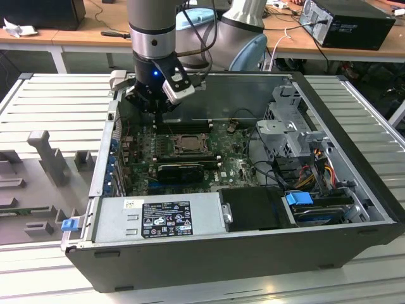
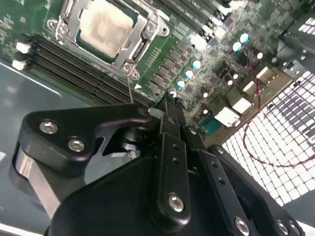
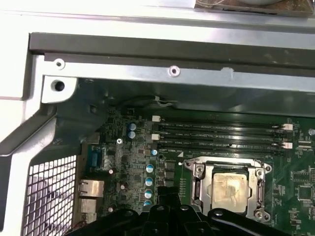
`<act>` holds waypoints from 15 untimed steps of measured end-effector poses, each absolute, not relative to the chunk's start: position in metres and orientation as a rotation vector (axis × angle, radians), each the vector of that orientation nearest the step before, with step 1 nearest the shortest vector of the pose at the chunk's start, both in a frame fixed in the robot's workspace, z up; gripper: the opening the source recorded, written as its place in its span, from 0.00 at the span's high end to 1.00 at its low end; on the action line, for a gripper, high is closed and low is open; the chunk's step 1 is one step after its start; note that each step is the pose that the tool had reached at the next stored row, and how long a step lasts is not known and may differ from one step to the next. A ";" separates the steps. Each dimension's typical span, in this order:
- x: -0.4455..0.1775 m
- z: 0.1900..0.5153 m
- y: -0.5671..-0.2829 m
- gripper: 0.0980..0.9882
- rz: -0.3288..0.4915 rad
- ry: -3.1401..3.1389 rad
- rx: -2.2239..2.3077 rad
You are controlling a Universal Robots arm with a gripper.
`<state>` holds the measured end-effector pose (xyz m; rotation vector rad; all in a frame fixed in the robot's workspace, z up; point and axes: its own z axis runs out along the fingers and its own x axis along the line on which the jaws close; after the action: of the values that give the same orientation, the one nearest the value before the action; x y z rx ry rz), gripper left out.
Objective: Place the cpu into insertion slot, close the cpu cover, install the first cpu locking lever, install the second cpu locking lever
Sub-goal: 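Install the first cpu locking lever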
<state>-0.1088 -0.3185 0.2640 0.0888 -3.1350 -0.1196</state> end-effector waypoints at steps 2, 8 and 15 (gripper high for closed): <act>-0.109 0.262 -0.315 0.99 -0.120 -3.135 0.089; -0.109 0.257 -0.298 0.99 -0.120 -3.135 0.089; -0.105 0.257 -0.297 0.99 -0.120 -3.135 0.089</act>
<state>-0.1053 -0.2973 0.2568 0.0889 -3.1350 -0.1195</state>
